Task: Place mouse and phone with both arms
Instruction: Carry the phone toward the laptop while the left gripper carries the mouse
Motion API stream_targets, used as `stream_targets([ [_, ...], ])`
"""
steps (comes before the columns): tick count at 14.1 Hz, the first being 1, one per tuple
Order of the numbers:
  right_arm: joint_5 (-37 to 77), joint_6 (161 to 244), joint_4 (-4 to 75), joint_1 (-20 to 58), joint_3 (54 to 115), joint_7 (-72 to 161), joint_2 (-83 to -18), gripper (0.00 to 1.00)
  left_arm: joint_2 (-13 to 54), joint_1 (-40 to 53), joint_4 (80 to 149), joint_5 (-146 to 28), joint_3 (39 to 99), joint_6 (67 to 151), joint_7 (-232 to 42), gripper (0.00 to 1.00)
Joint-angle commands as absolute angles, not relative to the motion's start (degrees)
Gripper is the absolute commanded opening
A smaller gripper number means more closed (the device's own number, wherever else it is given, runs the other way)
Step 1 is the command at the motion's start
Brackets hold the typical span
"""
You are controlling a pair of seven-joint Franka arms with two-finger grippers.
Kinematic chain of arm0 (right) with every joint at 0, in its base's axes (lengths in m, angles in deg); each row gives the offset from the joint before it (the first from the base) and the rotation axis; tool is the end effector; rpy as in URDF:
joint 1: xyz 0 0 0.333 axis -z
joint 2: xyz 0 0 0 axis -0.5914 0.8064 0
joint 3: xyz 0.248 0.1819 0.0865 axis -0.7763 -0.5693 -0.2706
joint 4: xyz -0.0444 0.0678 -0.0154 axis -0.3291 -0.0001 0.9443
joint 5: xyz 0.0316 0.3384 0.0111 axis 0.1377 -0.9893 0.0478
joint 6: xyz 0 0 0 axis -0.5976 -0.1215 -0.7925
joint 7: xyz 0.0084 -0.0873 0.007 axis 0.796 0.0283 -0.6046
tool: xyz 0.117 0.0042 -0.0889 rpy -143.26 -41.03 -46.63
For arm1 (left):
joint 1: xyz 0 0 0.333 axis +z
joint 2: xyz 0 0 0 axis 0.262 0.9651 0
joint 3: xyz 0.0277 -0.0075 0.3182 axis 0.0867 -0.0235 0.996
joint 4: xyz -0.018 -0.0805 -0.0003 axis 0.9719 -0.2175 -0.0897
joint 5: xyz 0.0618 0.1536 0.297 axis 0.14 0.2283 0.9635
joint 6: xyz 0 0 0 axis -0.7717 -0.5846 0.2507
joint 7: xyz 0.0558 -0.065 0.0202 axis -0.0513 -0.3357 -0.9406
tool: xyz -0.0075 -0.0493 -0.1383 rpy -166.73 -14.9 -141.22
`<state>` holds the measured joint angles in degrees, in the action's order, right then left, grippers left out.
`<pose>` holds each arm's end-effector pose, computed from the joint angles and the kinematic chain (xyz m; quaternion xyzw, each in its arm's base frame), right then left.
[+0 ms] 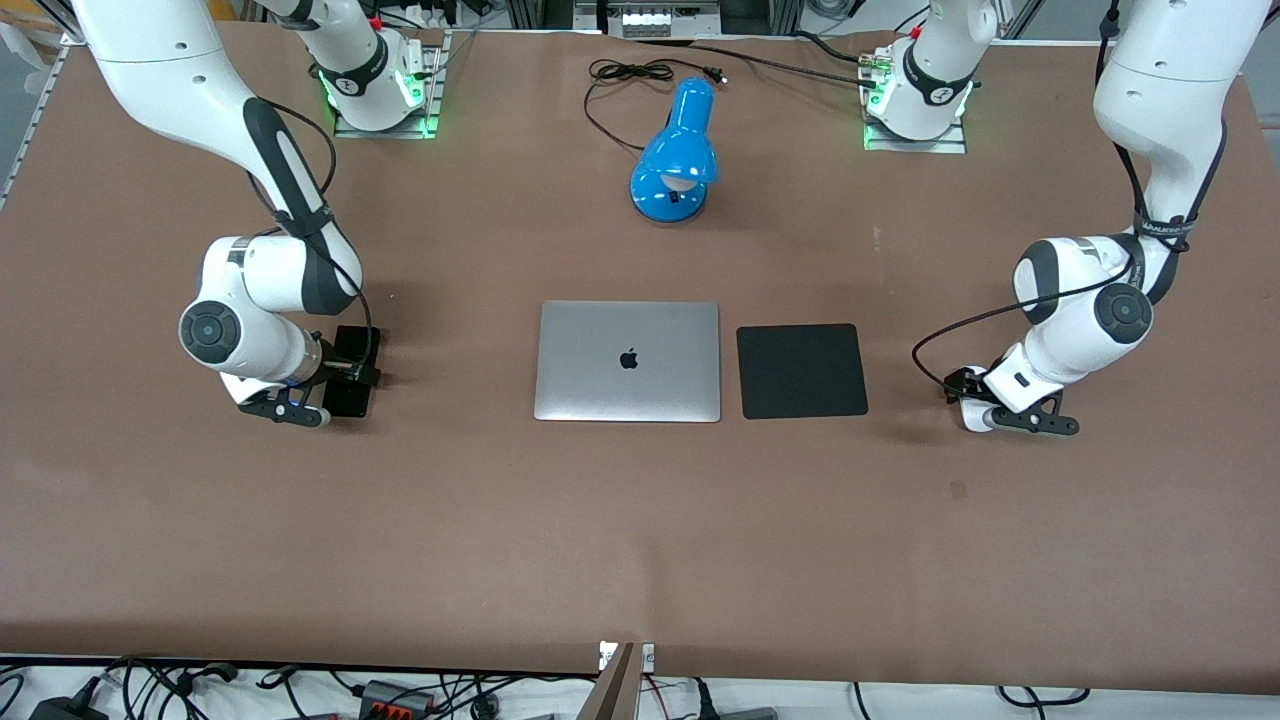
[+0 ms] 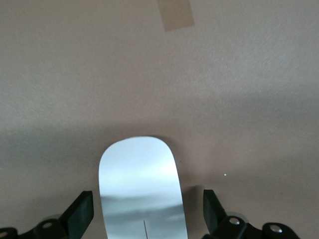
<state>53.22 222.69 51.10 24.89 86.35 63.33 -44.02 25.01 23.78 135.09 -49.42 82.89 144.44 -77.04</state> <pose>0.5510 0.0391 0.1871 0.9917 -0.1008 -0.0754 0.0271 0.5591 0.0394 0.1793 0.9978 -0.0608 0.0222 0.0154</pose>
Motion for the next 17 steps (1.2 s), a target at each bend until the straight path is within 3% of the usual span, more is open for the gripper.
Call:
stream_targets([
  [1, 52.7, 224.2, 53.6, 24.2, 86.5, 64.2, -45.6, 1.00, 24.9, 24.2, 135.8, -49.6, 82.6, 145.4, -75.5, 0.53],
  [3, 52.7, 225.8, 54.8, 24.1, 86.5, 64.2, -45.6, 1.00, 24.6, 24.2, 135.8, -49.6, 82.5, 145.4, -75.7, 0.36],
  [6, 52.7, 227.6, 55.8, 24.0, 86.5, 64.2, -45.6, 1.00, 21.3, 24.1, 135.0, -49.6, 82.3, 144.8, -76.1, 0.33],
  [7, 52.8, 227.6, 55.8, 24.0, 86.5, 64.2, -45.7, 0.87, 19.7, 23.7, 134.6, -49.6, 82.3, 144.7, -75.9, 0.33],
  [8, 52.8, 227.6, 55.8, 23.8, 86.5, 64.3, -45.7, 0.35, 17.8, 23.5, 134.3, -49.6, 82.2, 143.5, -75.8, 0.34],
  [9, 52.7, 227.3, 55.6, 23.1, 86.5, 66.0, -46.0, 0.21, 16.1, 23.4, 132.7, -49.6, 82.1, 139.7, -75.8, 0.34],
  [13, 52.6, 222.6, 47.3, 16.2, 86.4, 67.3, -46.0, 0.06, 16.2, 19.3, 115.6, -49.7, 82.0, 111.0, -77.2, 0.34],
  [15, 52.2, 222.3, 45.1, 11.2, 86.4, 67.8, -44.3, 0.05, 16.9, 16.3, 111.9, -49.7, 82.0, 105.2, -83.4, 0.34],
  [17, 50.2, 222.8, 42.6, 6.4, 85.9, 68.4, -40.7, 0.03, 17.1, 11.7, 112.8, -49.7, 82.0, 105.0, -88.4, 0.34],
])
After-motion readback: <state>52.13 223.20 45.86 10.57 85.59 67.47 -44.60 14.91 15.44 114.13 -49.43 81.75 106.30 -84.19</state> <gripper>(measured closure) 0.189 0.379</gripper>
